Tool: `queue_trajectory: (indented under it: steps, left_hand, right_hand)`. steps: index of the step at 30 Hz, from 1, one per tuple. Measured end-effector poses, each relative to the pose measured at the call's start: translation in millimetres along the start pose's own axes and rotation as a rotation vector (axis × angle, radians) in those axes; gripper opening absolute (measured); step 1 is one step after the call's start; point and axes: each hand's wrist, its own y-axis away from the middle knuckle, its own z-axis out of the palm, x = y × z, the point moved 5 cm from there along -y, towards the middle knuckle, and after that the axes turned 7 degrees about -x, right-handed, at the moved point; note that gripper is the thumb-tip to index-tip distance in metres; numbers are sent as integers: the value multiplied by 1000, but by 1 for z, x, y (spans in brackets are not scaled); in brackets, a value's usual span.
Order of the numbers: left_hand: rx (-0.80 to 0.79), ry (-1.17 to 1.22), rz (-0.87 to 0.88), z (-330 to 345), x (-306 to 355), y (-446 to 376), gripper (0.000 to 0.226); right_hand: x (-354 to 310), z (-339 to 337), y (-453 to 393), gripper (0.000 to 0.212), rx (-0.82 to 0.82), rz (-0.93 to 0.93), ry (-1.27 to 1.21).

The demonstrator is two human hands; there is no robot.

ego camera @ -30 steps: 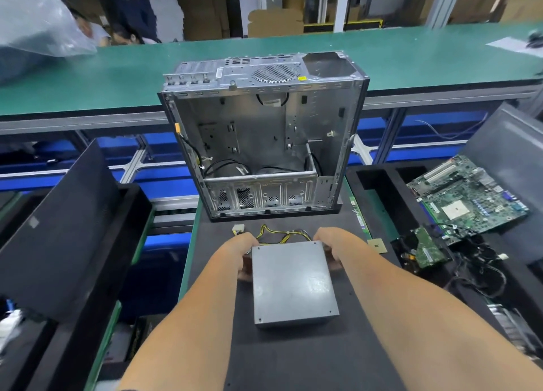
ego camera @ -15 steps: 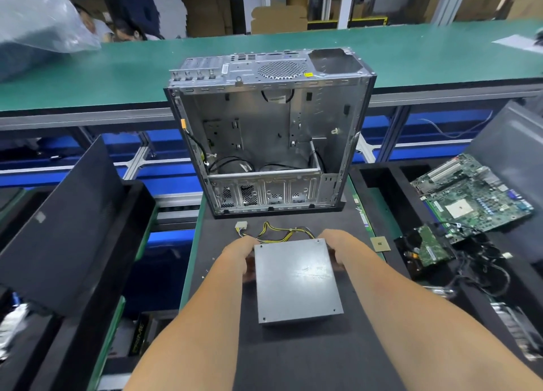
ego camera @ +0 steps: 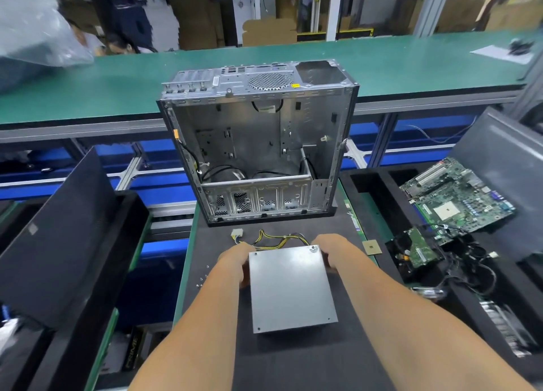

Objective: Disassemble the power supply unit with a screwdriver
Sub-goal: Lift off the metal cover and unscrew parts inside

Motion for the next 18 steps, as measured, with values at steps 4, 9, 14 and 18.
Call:
queue_trajectory:
  steps: [4,9,14,18]
  left_hand:
    - [10,-13,-19,-3,-3,-2,8]
    - [-28,16,8,-4,-6,-3,7]
    - [-60,149,25,-6,-16,0,11]
    - [-66,197,7,-5,-28,3,22]
  right_hand:
    - [-6,-1,3,23,17,-17,439]
    - [-12,1,9,26,2,-47,664]
    - [4,4,-5,11,25,29,142]
    - [-18,-14,12,13,284,-154,68]
